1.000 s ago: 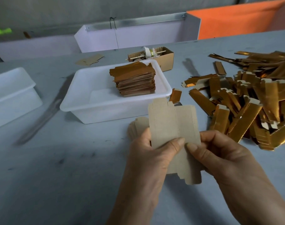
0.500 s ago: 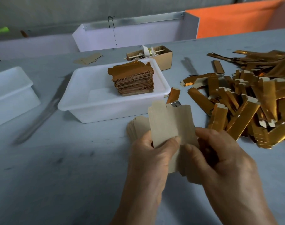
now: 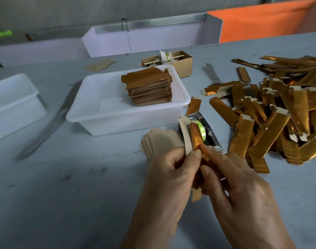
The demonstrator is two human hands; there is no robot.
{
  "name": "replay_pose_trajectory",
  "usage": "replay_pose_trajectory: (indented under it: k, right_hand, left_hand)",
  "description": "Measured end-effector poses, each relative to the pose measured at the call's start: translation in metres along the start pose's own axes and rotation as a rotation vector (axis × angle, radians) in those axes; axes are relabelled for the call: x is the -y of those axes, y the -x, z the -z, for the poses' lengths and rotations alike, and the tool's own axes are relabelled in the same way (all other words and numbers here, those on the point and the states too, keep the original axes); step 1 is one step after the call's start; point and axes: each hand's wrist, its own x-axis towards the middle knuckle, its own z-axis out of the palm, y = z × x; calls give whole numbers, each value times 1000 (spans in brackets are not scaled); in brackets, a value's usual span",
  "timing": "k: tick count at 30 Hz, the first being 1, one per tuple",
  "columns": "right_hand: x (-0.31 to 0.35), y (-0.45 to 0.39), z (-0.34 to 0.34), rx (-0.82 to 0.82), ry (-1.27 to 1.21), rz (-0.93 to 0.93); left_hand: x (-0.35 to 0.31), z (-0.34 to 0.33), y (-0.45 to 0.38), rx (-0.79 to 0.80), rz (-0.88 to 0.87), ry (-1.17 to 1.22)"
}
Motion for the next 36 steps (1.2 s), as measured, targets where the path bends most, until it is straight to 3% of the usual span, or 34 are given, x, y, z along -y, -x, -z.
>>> replay_pose_trajectory:
  k: [4, 8, 10, 14, 21, 23, 27, 30, 33, 36]
  right_hand:
    - [3, -7, 9, 71, -303, -379]
    - [-8, -21, 17, 197, -698, -583]
    - [-9, -24, 17, 250, -862, -619]
    - [-10, -24, 15, 219, -865, -614]
    - [-10, -23, 18, 154, -841, -607]
    - [-10, -23, 17, 132, -852, -623]
    - [-7, -23, 12, 87, -844, -641]
    - [-4, -24, 13, 69, -827, -640]
    - [-2, -23, 17, 61, -822, -648]
    - [-5, -20, 17, 65, -746, -659]
  left_hand:
    - [1, 3, 3, 31, 20, -83]
    - [-4, 3, 8, 159, 52, -124]
    - [-5, 3, 7, 179, 88, -136]
    - [1, 2, 6, 68, 138, -127]
    - [11, -8, 9, -180, -12, -87]
    - [12, -13, 12, -258, -124, -244]
    - [5, -27, 19, -319, -469, -936]
    - [5, -34, 19, -316, -410, -1177]
    - [8, -36, 3, -116, -228, -1247]
    - [11, -43, 12, -207, -290, -1246]
